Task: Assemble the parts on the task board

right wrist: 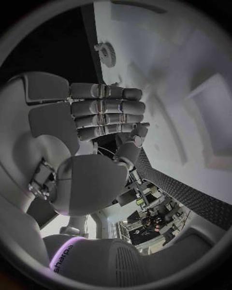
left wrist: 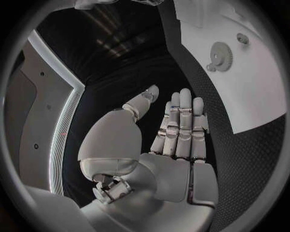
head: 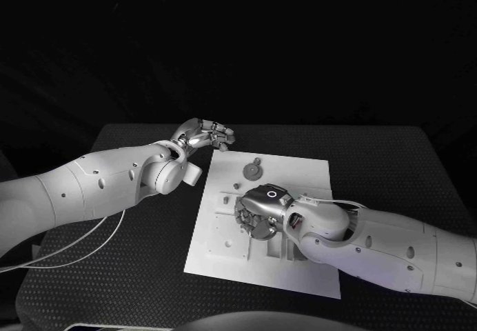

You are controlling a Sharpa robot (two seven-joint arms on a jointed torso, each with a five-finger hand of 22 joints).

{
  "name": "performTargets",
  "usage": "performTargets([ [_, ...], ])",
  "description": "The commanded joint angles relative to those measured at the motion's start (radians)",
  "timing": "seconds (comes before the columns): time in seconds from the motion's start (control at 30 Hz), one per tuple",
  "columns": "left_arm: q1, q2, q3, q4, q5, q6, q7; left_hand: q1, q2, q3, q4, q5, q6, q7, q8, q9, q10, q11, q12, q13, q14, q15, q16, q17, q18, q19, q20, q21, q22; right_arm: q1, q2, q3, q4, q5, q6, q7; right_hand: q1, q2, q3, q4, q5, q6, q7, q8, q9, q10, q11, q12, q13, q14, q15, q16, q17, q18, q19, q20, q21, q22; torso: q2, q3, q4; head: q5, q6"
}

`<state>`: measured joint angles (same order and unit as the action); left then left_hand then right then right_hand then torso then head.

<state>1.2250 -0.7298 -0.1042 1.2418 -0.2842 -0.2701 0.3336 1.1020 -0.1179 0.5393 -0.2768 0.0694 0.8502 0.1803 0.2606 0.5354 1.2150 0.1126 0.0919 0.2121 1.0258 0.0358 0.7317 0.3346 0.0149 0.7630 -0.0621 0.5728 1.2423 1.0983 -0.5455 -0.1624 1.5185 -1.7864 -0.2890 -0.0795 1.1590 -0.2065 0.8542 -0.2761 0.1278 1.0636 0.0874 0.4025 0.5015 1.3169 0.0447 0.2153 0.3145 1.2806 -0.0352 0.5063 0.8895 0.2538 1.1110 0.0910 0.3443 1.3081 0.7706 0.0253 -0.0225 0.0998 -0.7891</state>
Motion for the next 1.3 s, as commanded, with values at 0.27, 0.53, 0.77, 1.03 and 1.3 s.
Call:
performTargets([
  [0.27, 0.002, 0.002, 0.001, 0.000, 0.006, 0.002, 0.010, -0.007, -0.001, -0.005, 0.004, -0.004, -0.004, -0.001, 0.001, 0.002, -0.008, 0.000, -0.002, -0.002, 0.003, 0.007, -0.006, 0.003, 0.010, 0.002, 0.005, -0.004, 0.002, -0.012, 0.003, -0.002, 0.000, -0.017, 0.014, 0.008, -0.006, 0.008, -0.001, -0.004, 0.004, 0.004, 0.002, 0.004, 0.002, 0.002, -0.001, -0.005, 0.003, 0.004, -0.003, -0.007, 0.002, 0.008, 0.007, 0.001, 0.001, 0.014, 0.001, -0.0003, 0.0008, 0.004, -0.008],
  [0.53, 0.002, 0.002, 0.001, 0.000, 0.006, 0.003, 0.009, -0.007, -0.002, -0.005, 0.004, -0.004, -0.004, -0.001, 0.001, 0.002, -0.009, 0.000, -0.002, -0.002, 0.002, 0.007, -0.007, 0.003, 0.010, 0.002, 0.005, -0.004, 0.003, -0.013, 0.003, -0.003, -0.003, -0.019, 0.026, 0.005, -0.007, 0.009, -0.002, -0.005, 0.005, 0.004, 0.002, 0.003, 0.003, 0.003, -0.002, -0.005, 0.004, 0.005, -0.003, -0.007, 0.003, 0.008, 0.008, 0.000, 0.001, 0.015, 0.000, -0.0012, 0.0004, 0.006, -0.009],
  [0.77, 0.002, 0.001, 0.001, 0.000, 0.007, 0.002, 0.009, -0.007, -0.001, -0.005, 0.005, -0.004, -0.004, -0.001, 0.001, 0.002, -0.009, 0.000, -0.002, -0.002, 0.002, 0.007, -0.008, 0.004, 0.010, 0.002, 0.005, -0.005, 0.003, -0.013, 0.007, -0.006, -0.016, -0.017, 0.038, 0.008, -0.008, 0.009, -0.003, -0.005, 0.006, 0.004, 0.001, 0.003, 0.004, 0.003, -0.002, -0.006, 0.006, 0.006, -0.003, -0.008, 0.004, 0.008, 0.009, 0.000, 0.001, 0.015, 0.000, -0.0004, -0.0002, 0.006, -0.008],
  [1.03, 0.002, 0.001, 0.001, 0.000, 0.007, 0.004, 0.008, -0.008, -0.002, -0.005, 0.005, -0.004, -0.006, 0.000, 0.001, 0.002, -0.010, 0.000, -0.003, -0.003, 0.002, 0.007, -0.009, 0.005, 0.010, 0.002, 0.006, -0.006, 0.004, -0.013, 0.008, -0.009, -0.024, -0.020, 0.040, 0.006, -0.009, 0.010, -0.003, -0.005, 0.008, 0.004, 0.002, 0.003, 0.005, 0.003, -0.002, -0.007, 0.007, 0.006, -0.003, -0.008, 0.004, 0.008, 0.009, 0.000, 0.001, 0.015, 0.000, 0.0000, -0.0001, 0.009, -0.013],
  [1.3, 0.002, 0.000, 0.001, 0.000, 0.007, 0.004, 0.008, -0.008, -0.002, -0.005, 0.005, -0.004, -0.007, 0.000, 0.001, 0.002, -0.010, 0.000, -0.003, -0.003, 0.002, 0.007, -0.009, 0.006, 0.010, 0.001, 0.006, -0.006, 0.004, -0.013, 0.011, -0.016, -0.025, -0.020, 0.043, 0.007, -0.009, 0.010, -0.003, -0.006, 0.008, 0.004, 0.002, 0.002, 0.006, 0.003, -0.002, -0.007, 0.008, 0.006, -0.003, -0.009, 0.005, 0.008, 0.009, 0.000, 0.001, 0.015, 0.000, -0.0005, -0.0002, 0.008, -0.014],
])
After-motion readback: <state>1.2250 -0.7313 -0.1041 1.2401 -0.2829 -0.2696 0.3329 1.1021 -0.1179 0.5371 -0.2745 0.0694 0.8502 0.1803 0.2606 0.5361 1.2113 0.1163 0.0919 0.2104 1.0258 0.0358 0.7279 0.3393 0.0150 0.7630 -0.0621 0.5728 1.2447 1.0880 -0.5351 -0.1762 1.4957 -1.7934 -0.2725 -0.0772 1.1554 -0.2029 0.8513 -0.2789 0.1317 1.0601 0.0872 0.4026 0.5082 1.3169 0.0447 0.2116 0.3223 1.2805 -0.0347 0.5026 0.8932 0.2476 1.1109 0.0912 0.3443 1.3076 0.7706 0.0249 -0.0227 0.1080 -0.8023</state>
